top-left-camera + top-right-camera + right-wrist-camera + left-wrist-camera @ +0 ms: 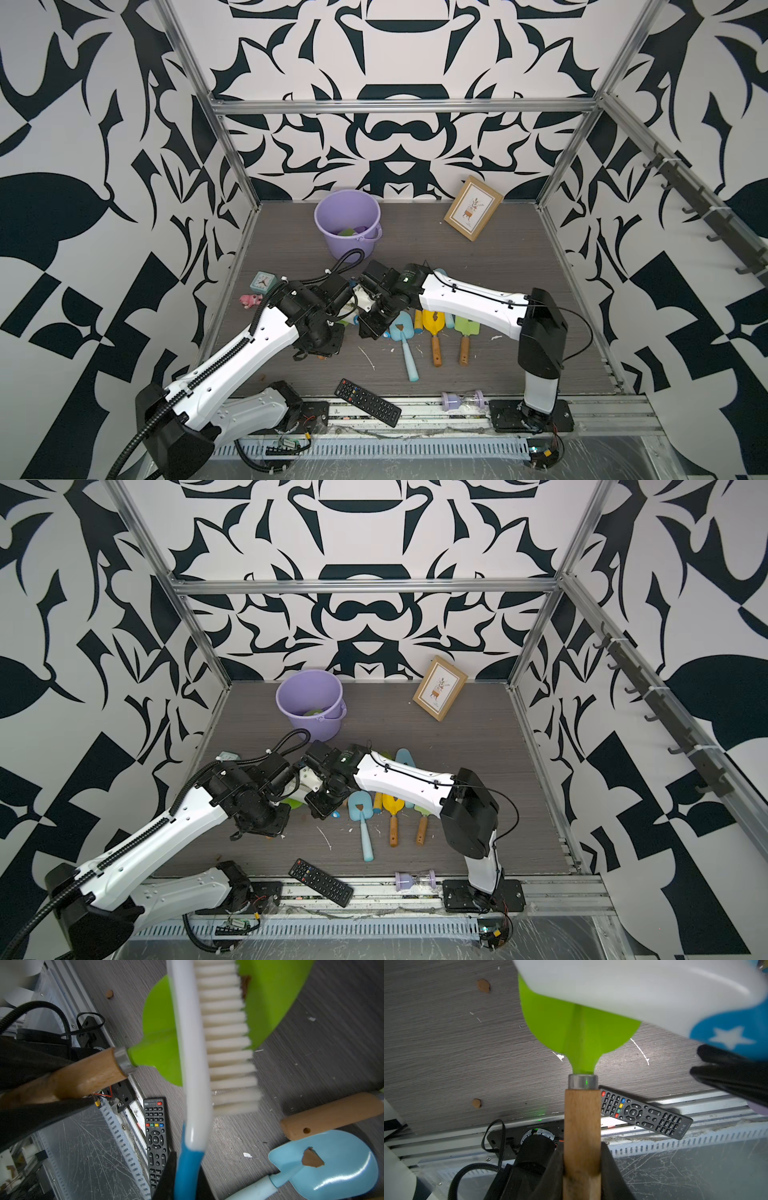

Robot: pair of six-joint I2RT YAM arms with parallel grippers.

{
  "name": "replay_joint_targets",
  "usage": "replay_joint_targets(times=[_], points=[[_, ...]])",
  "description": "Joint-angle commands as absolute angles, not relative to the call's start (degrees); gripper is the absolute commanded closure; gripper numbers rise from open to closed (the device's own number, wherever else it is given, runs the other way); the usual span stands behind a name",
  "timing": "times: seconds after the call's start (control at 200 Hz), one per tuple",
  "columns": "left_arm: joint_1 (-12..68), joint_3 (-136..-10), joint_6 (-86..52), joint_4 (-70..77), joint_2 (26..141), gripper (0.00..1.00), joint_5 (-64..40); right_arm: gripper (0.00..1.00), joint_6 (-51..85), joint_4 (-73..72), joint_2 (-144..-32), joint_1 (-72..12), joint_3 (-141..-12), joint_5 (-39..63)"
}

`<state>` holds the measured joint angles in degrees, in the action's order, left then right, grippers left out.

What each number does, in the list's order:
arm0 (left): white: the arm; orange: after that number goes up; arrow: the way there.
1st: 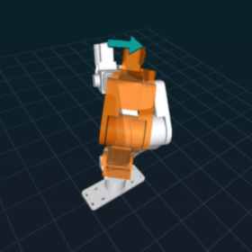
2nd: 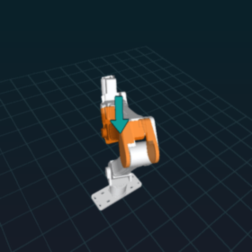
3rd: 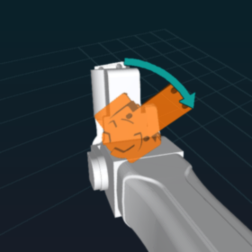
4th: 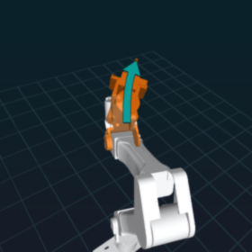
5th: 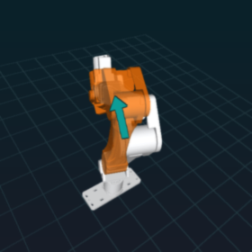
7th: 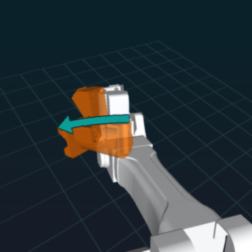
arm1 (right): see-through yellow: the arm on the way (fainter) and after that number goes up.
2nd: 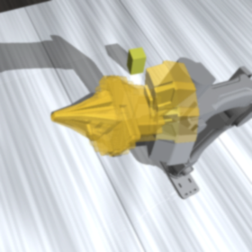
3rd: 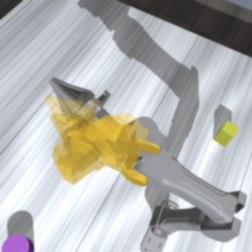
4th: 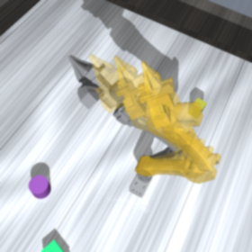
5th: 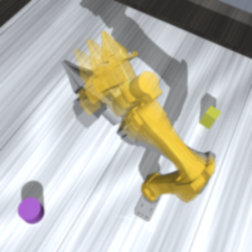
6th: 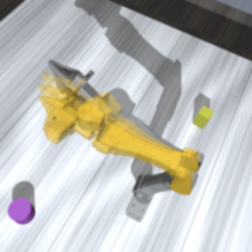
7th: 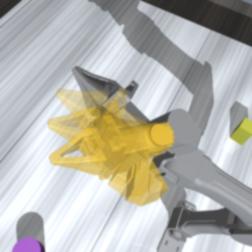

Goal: Brush the soil off the hand trowel and place it into the bucket
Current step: Brush off the soil from the hand trowel.

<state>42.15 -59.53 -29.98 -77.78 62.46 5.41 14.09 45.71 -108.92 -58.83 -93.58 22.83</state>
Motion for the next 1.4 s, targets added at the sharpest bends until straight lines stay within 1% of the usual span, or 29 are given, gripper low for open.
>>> replay_joint_targets(times=[0.0,0.06,0.22,0.375,0.57,0.74,0.845,0.975,1.065,1.2,1.395], points=[[42.45,-59.13,-31.46,-80.42,60.24,1.0,7.55,1.0,14.41,50.7,-108.82,-56.02,-96.12,21.16],[42.45,-58.82,-31.73,-80.46,60.17,1.0,7.64,1.0,14.44,50.43,-108.65,-55.42,-96.27,21.08],[42.45,-57.81,-32.94,-81.35,61.25,1.0,8.54,1.0,16.91,45.44,-106.18,-55.05,-94.81,25.69],[42.45,-57.17,-33.27,-81.52,61.45,1.0,8.62,1.0,18.64,43.32,-103.12,-54.93,-93.42,24.12],[42.45,-57.31,-33.22,-81.66,61.1,1.0,8.46,1.0,21.39,38.51,-100.57,-55.62,-90.14,29.18],[42.45,-57.17,-33.31,-81.57,61.2,1.0,8.63,1.0,21.41,37.25,-102.07,-57.44,-89.79,31.99],[42.45,-57.16,-33.07,-81.22,61.18,1.0,8.03,1.0,22.82,34.59,-104.2,-57.74,-88.74,36.38],[42.45,-56.9,-32.81,-80.76,61.19,1.0,7.12,1.0,23.59,31.78,-105.64,-57.66,-87.12,37.06],[42.45,-56.91,-32.98,-81.04,60.88,1.0,7.45,1.0,23.8,30.98,-105.37,-56.56,-84.71,34.7],[42.45,-56.64,-32.9,-80.72,60.95,1.0,7.48,1.0,26.31,25.98,-103.25,-52.77,-77.83,35.59],[42.45,-56.45,-33.11,-81.0,62.45,1.0,7.91,1.0,26.33,25.02,-101.66,-49.94,-77.66,35.49]])
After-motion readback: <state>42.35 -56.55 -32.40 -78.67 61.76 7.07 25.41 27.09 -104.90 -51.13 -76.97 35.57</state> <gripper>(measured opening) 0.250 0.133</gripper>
